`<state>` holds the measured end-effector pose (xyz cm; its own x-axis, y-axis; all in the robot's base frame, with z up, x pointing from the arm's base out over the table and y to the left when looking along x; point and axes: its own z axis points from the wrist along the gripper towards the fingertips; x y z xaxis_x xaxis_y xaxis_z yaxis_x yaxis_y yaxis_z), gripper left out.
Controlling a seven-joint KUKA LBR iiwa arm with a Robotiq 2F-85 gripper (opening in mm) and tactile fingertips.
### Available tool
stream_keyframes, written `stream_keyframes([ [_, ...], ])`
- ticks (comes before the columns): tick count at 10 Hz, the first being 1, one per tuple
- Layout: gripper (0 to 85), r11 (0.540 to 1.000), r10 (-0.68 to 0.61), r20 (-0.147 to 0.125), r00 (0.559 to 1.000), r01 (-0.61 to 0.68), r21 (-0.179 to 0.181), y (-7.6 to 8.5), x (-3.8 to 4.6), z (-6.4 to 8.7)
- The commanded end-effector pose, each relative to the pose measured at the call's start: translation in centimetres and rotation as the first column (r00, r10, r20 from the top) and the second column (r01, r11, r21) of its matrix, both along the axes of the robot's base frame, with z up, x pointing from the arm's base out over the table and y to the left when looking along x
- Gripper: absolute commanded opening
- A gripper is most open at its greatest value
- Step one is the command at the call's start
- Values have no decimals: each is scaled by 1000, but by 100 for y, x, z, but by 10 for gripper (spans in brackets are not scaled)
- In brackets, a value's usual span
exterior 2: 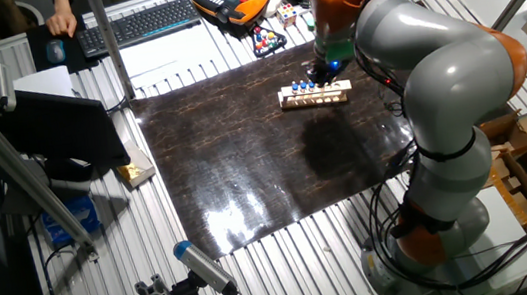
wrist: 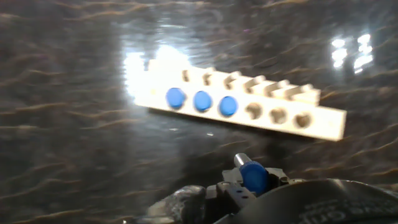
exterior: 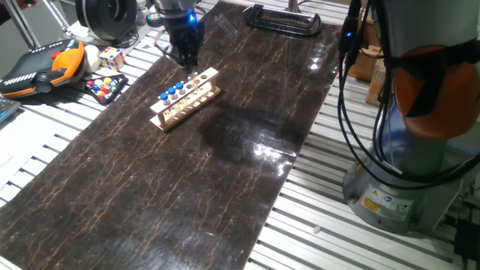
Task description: Shake the test tube
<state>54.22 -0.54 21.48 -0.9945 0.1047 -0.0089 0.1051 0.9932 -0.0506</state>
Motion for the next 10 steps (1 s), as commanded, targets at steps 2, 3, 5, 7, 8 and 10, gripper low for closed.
stream_keyframes([
  [2, 7, 991, -55, 2, 998, 55, 123, 94, -22, 18],
  [3, 7, 994, -61, -1, 998, 61, 96, 79, -21, 8],
  [5, 7, 999, -45, 1, 999, 44, 24, -82, -10, -51],
  [7, 7, 997, 32, -4, 999, -32, -73, -335, 9, -119],
  [8, 7, 990, 71, -17, 997, -73, -121, -467, 2, -131],
  [10, 7, 952, 139, -50, 989, -147, -270, -721, -10, -67],
])
